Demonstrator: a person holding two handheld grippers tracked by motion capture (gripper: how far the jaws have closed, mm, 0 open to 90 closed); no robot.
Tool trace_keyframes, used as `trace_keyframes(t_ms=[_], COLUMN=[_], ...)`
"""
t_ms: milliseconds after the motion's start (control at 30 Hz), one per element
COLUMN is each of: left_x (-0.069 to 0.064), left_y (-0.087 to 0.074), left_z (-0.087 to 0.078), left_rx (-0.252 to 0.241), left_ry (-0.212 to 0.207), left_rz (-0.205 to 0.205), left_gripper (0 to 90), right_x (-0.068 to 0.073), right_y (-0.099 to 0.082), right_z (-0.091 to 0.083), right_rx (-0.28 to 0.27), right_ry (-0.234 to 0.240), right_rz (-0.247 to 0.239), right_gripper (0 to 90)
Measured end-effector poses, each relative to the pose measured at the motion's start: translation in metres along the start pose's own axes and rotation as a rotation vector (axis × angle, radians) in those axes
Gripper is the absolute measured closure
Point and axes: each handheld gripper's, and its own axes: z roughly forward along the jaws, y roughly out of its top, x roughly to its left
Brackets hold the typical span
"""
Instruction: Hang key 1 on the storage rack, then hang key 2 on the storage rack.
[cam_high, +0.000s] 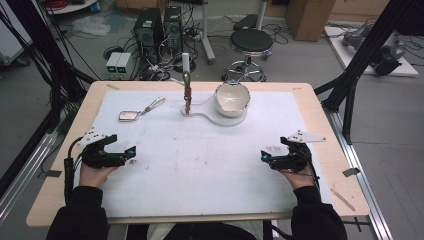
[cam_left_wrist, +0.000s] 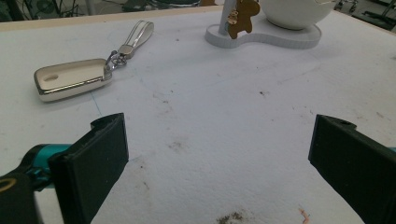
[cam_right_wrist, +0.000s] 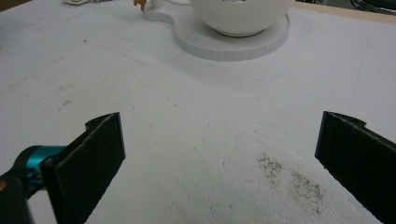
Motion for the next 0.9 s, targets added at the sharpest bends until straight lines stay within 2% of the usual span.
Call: trace_keyframes(t_ms=[200, 300, 467, 900], left_x=[0.001, 0.001, 0.002, 0.024], left_y=[0.005, 0.010, 0.023, 0.050], left_z=[0.005, 0.005, 0.009, 0.024], left_rx=[0.004, -0.006, -0.002, 0.068], left_ry=[-0.005, -0.019, -0.013, 0.001], left_rz=[-0.003, -0.024, -0.005, 0.006], left_gripper=[5.3, 5.3, 5.3, 5.3], right_x=[0.000, 0.000, 0.001, 0.000], right_y=[-0.004, -0.006, -0.008, -0.009], right_z=[-0.006, -0.007, -0.007, -0.009], right_rx=[-0.019, -0.016, -0.010, -0.017], right_ry=[-0.016, -0.019, -0.025, -0.033], right_rz=[-0.003, -0.009, -0.008, 0.008], right_gripper=[0.5, 0.5, 0.5, 0.5])
